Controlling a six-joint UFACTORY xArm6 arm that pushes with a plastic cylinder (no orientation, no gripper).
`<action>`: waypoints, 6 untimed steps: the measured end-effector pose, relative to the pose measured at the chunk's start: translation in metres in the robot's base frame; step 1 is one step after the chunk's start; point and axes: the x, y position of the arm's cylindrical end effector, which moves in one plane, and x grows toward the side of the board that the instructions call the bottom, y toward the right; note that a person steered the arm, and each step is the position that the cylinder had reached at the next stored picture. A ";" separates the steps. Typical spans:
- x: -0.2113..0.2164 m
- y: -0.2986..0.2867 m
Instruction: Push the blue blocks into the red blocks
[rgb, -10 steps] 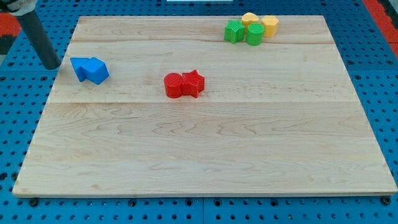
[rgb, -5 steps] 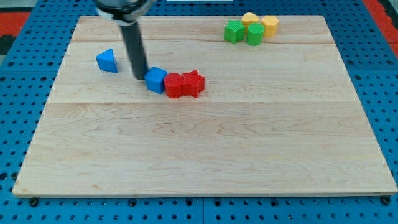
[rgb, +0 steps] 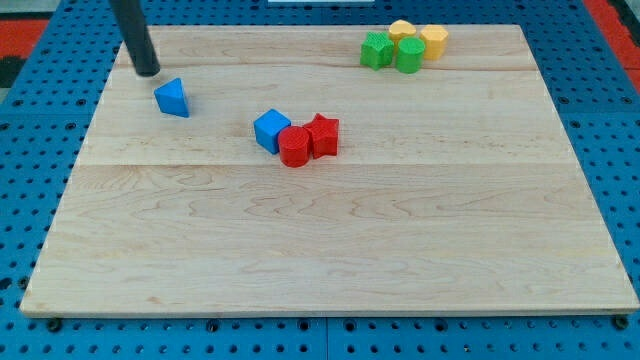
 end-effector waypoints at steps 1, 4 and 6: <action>0.047 0.048; 0.016 0.172; 0.031 0.240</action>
